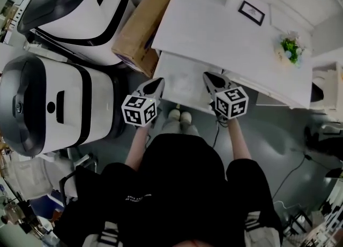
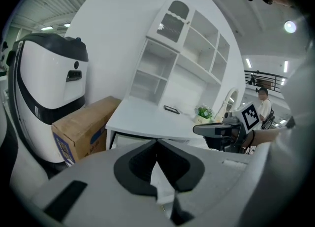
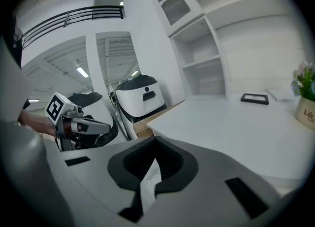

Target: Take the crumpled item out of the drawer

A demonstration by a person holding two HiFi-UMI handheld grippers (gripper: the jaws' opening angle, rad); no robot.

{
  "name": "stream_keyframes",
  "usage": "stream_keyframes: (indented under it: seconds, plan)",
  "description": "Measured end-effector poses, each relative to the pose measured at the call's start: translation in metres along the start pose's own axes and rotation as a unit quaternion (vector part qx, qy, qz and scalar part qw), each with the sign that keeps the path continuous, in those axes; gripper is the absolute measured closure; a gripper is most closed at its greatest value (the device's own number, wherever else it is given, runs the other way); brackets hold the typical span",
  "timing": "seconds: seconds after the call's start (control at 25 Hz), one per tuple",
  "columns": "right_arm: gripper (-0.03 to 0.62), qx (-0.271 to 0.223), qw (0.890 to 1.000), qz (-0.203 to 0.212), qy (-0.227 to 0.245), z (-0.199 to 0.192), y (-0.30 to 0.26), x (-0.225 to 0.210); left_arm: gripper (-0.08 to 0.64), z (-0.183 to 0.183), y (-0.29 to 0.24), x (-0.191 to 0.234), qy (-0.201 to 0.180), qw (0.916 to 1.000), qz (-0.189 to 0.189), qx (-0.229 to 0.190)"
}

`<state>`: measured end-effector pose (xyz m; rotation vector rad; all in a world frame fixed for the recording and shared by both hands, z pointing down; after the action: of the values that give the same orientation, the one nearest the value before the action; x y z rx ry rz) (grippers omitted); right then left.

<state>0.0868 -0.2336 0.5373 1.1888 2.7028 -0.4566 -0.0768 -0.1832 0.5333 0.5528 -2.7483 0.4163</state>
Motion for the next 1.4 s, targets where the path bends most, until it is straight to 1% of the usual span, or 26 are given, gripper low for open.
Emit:
stream_keyframes:
  seconds: [0.12,0.32,0.48,0.64,0.76,0.92,1.08,1.12,1.2,1.24,1.32,1.36,1.4]
  plan:
    - [0.600,0.026,1.000,0.007,-0.004,-0.018,-0.012,-0.002,0.563,-0.012,-0.008,0.003,0.004,0.9998,-0.004,0.020]
    - [0.600,0.049,0.998,0.026,-0.014,-0.046,-0.028,0.000,0.563,-0.034,-0.020,0.011,0.019,0.9983,-0.006,0.055]
    - [0.600,0.082,0.995,0.042,-0.026,-0.072,-0.045,-0.008,0.563,-0.044,-0.034,0.021,0.028,0.9971,-0.003,0.071]
    - [0.600,0.109,0.992,0.046,-0.030,-0.098,-0.065,-0.018,0.563,-0.055,-0.049,0.030,0.038,0.9950,-0.005,0.092]
    - [0.600,0.133,0.989,0.050,-0.036,-0.118,-0.078,-0.023,0.563,-0.065,-0.060,0.036,0.040,0.9939,-0.008,0.102]
    - [0.598,0.147,0.986,0.065,-0.055,-0.140,-0.090,-0.023,0.561,-0.075,-0.069,0.041,0.039,0.9923,-0.014,0.116]
    - [0.598,0.171,0.981,0.085,-0.045,-0.161,-0.100,-0.028,0.563,-0.079,-0.079,0.045,0.044,0.9915,-0.013,0.122]
    - [0.593,0.179,0.979,0.088,-0.041,-0.167,-0.102,-0.029,0.563,-0.081,-0.080,0.046,0.045,0.9912,-0.014,0.124]
    - [0.520,0.196,0.976,0.091,-0.033,-0.179,-0.105,-0.031,0.563,-0.085,-0.083,0.047,0.044,0.9904,-0.015,0.130]
    - [0.518,0.203,0.974,0.093,-0.031,-0.185,-0.106,-0.032,0.563,-0.087,-0.084,0.047,0.043,0.9901,-0.016,0.133]
    - [0.493,0.216,0.972,0.093,-0.026,-0.197,-0.109,-0.034,0.562,-0.090,-0.085,0.048,0.038,0.9896,-0.017,0.138]
    - [0.478,0.220,0.971,0.090,-0.025,-0.202,-0.111,-0.036,0.563,-0.091,-0.087,0.048,0.037,0.9894,-0.018,0.139]
    - [0.447,0.224,0.970,0.087,-0.025,-0.207,-0.112,-0.038,0.561,-0.091,-0.089,0.049,0.037,0.9893,-0.018,0.140]
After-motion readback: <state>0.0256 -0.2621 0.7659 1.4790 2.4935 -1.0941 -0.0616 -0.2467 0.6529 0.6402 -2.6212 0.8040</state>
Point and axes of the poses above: the fingertips, and each gripper's own axes: y backward along the fingers, x to its left, z out of its top, the point moved 1 cm from there along y, backward along the fingers, and after that the axes turned 15 degrees about -x, right-handed, at the moved point
